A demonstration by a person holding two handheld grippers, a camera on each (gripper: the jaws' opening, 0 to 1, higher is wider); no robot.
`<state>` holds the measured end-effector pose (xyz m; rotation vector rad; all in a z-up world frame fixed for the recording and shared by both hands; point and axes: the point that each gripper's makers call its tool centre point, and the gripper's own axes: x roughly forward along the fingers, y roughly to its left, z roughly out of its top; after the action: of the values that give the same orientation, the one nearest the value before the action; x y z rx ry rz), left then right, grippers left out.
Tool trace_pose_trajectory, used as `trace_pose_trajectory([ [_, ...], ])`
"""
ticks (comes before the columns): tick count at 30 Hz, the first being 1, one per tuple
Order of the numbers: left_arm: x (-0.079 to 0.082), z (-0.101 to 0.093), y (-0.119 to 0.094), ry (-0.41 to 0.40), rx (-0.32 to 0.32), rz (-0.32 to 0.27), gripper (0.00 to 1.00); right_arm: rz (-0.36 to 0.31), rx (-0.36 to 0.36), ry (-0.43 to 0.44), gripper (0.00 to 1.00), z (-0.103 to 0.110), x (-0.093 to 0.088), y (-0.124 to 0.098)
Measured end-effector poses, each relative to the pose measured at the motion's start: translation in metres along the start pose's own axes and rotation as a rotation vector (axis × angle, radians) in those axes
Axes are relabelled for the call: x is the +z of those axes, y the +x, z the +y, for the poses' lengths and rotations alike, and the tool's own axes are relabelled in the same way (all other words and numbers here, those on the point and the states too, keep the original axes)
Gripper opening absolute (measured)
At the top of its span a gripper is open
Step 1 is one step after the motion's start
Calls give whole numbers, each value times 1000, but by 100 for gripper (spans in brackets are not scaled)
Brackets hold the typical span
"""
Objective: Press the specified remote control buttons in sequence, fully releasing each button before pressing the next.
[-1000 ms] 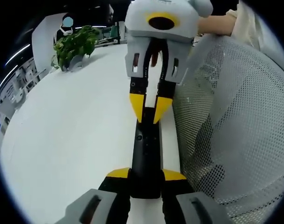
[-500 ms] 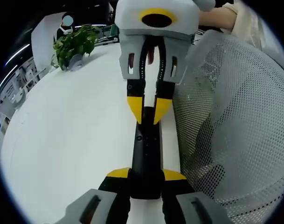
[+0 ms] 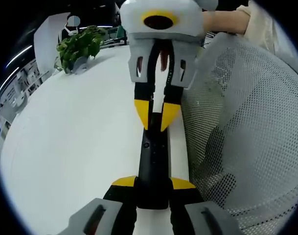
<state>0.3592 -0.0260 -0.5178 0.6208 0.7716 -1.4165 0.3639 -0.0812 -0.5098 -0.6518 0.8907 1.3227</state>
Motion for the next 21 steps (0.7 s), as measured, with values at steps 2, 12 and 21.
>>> trace_pose_trajectory([
  [2, 0, 0, 0, 3, -1, 0, 24, -52, -3, -22, 9, 0, 0, -1],
  [12, 0, 0, 0, 7, -3, -5, 24, -39, 2, -56, 12, 0, 1, 3],
  [21, 0, 0, 1, 8, -3, -6, 24, -24, -2, -82, 19, 3, 6, 10],
])
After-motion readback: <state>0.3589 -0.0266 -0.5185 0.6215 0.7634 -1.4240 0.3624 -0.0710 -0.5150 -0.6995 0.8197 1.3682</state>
